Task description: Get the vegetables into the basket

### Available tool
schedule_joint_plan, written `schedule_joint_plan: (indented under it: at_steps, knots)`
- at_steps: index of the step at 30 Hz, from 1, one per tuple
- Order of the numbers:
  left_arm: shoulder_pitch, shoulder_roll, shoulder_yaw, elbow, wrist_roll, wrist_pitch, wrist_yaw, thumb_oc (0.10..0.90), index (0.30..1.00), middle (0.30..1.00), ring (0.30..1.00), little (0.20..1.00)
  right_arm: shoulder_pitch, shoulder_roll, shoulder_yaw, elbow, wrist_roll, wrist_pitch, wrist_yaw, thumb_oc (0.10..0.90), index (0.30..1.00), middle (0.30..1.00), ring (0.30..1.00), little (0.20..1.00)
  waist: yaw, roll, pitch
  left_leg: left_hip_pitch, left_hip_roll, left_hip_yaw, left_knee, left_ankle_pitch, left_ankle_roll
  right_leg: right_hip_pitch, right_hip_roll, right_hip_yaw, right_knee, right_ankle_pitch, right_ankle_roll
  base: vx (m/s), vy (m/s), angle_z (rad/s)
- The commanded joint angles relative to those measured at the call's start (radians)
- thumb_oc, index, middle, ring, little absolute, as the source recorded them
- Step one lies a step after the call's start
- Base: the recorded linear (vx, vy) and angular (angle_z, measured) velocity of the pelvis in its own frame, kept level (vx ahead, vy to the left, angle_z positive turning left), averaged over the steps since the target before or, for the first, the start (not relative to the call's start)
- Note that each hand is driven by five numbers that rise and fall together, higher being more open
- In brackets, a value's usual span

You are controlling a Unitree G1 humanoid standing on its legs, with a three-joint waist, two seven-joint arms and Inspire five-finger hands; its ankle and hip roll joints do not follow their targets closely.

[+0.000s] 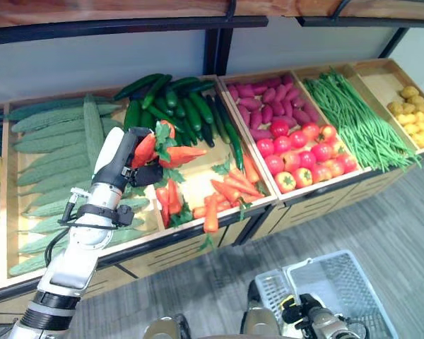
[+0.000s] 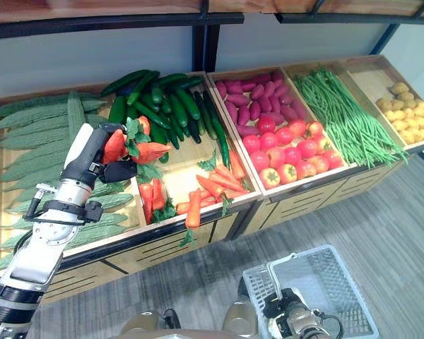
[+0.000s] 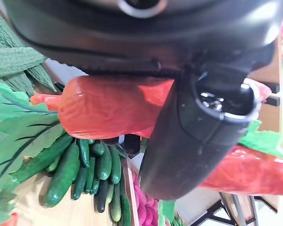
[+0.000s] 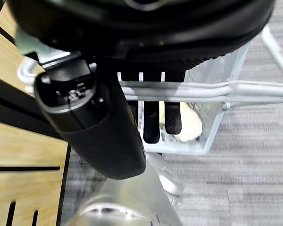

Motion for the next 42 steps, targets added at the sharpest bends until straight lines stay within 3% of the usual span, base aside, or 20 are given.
schedule_joint_plan:
  at_steps: [1, 3, 4, 8, 9, 12, 13, 20, 27, 33, 36, 42]
  knots:
    - [-0.089, 0.027, 0.038, -0.163, -0.024, -0.091, 0.042, 0.400, 0.300, 0.300, 0.300, 0.300, -0.006, 0.006, 0.048, -0.014, -0.014, -0.027, 0.009, 0.400, 0.300, 0.300, 0.300, 0.300, 0.047, 0.035, -0.079, 0.056, 0.016, -0.079, -0.177, 0.069, -0.081, 0.153, -0.077, -0.072, 0.085, -0.177, 0.117, -0.10, -0.011, -0.28]
    - [-0.081, 0.038, 0.056, -0.172, -0.028, -0.089, 0.047, 0.400, 0.300, 0.300, 0.300, 0.300, -0.019, 0.012, 0.057, -0.006, -0.025, -0.026, 0.008, 0.400, 0.300, 0.300, 0.300, 0.300, 0.092, 0.031, -0.109, 0.043, 0.026, -0.047, -0.202, 0.081, -0.083, 0.245, -0.080, -0.147, 0.112, -0.216, 0.127, -0.22, -0.078, -0.44]
    - [-0.065, 0.042, 0.070, -0.174, -0.024, -0.086, 0.047, 0.400, 0.300, 0.300, 0.300, 0.300, -0.026, 0.013, 0.065, -0.008, -0.032, -0.028, 0.009, 0.400, 0.300, 0.300, 0.300, 0.300, 0.122, 0.013, -0.124, 0.025, 0.034, 0.001, -0.206, 0.098, -0.090, 0.302, -0.072, -0.193, 0.081, -0.209, 0.134, -0.21, -0.120, -0.74]
    - [-0.020, 0.048, 0.114, -0.175, -0.012, -0.082, 0.046, 0.400, 0.300, 0.300, 0.300, 0.300, -0.029, 0.010, 0.073, -0.012, -0.045, -0.029, 0.012, 0.400, 0.300, 0.300, 0.300, 0.300, 0.158, -0.007, -0.138, 0.002, 0.061, 0.055, -0.188, 0.123, -0.110, 0.325, -0.040, -0.234, -0.022, -0.218, 0.138, -0.13, -0.177, -1.17]
    - [-0.016, 0.043, 0.115, -0.179, -0.006, -0.081, 0.043, 0.400, 0.300, 0.300, 0.300, 0.300, -0.022, 0.008, 0.072, -0.014, -0.050, -0.029, 0.014, 0.400, 0.300, 0.300, 0.300, 0.300, 0.151, -0.004, -0.137, -0.004, 0.072, 0.052, -0.178, 0.129, -0.117, 0.324, -0.027, -0.227, -0.032, -0.261, 0.130, -0.01, -0.102, -0.93]
    - [-0.008, 0.034, 0.113, -0.180, 0.005, -0.080, 0.036, 0.400, 0.300, 0.300, 0.300, 0.300, -0.013, 0.004, 0.073, -0.011, -0.051, -0.031, 0.012, 0.400, 0.300, 0.300, 0.300, 0.300, 0.138, 0.000, -0.133, -0.017, 0.094, 0.042, -0.165, 0.145, -0.134, 0.337, 0.003, -0.227, -0.056, -0.299, 0.108, -0.04, -0.175, -0.24]
    - [-0.005, 0.028, 0.109, -0.174, 0.003, -0.081, 0.033, 0.400, 0.300, 0.300, 0.300, 0.300, 0.005, -0.001, 0.069, -0.007, -0.046, -0.031, 0.013, 0.400, 0.300, 0.300, 0.300, 0.300, 0.119, 0.009, -0.128, -0.023, 0.126, 0.038, -0.166, 0.178, -0.160, 0.346, 0.044, -0.226, -0.090, -0.334, 0.089, -0.05, -0.227, 0.15]
    - [-0.013, 0.014, 0.099, -0.169, 0.002, -0.075, 0.028, 0.400, 0.300, 0.300, 0.300, 0.300, 0.033, -0.010, 0.050, 0.006, -0.034, -0.029, 0.002, 0.400, 0.300, 0.300, 0.300, 0.300, 0.086, 0.027, -0.116, -0.017, 0.166, 0.033, -0.190, 0.231, -0.193, 0.356, 0.089, -0.229, -0.105, -0.362, 0.064, -0.06, -0.119, 0.05]
    - [-0.027, -0.002, 0.081, -0.147, -0.013, -0.068, 0.034, 0.400, 0.300, 0.300, 0.300, 0.300, 0.058, -0.019, 0.032, 0.007, -0.006, -0.036, -0.015, 0.400, 0.300, 0.300, 0.300, 0.300, 0.038, 0.059, -0.091, 0.019, 0.231, 0.050, -0.239, 0.309, -0.236, 0.334, 0.154, -0.175, -0.092, -0.399, 0.023, -0.05, -0.129, -0.07]
    - [-0.029, -0.017, 0.075, -0.143, -0.019, -0.064, 0.035, 0.400, 0.300, 0.300, 0.300, 0.300, 0.083, -0.035, 0.005, -0.001, 0.012, -0.042, -0.023, 0.400, 0.300, 0.300, 0.300, 0.300, 0.002, 0.081, -0.067, 0.032, 0.255, 0.066, -0.242, 0.322, -0.249, 0.313, 0.174, -0.160, -0.064, -0.420, 0.006, -0.02, -0.093, -0.21]
    - [-0.046, -0.023, 0.058, -0.133, -0.022, -0.064, 0.038, 0.400, 0.300, 0.300, 0.300, 0.300, 0.092, -0.051, -0.015, -0.003, 0.018, -0.041, -0.031, 0.400, 0.300, 0.300, 0.300, 0.300, -0.019, 0.108, -0.047, 0.040, 0.269, 0.072, -0.255, 0.337, -0.256, 0.273, 0.181, -0.147, -0.003, -0.446, -0.006, -0.04, -0.075, -0.20]
    - [-0.063, -0.031, 0.039, -0.115, -0.025, -0.065, 0.043, 0.400, 0.300, 0.300, 0.300, 0.300, 0.089, -0.065, -0.020, -0.014, 0.027, -0.046, -0.034, 0.400, 0.300, 0.300, 0.300, 0.300, -0.033, 0.130, -0.034, 0.048, 0.294, 0.068, -0.255, 0.352, -0.268, 0.244, 0.199, -0.128, 0.051, -0.478, -0.026, -0.02, -0.096, -0.14]
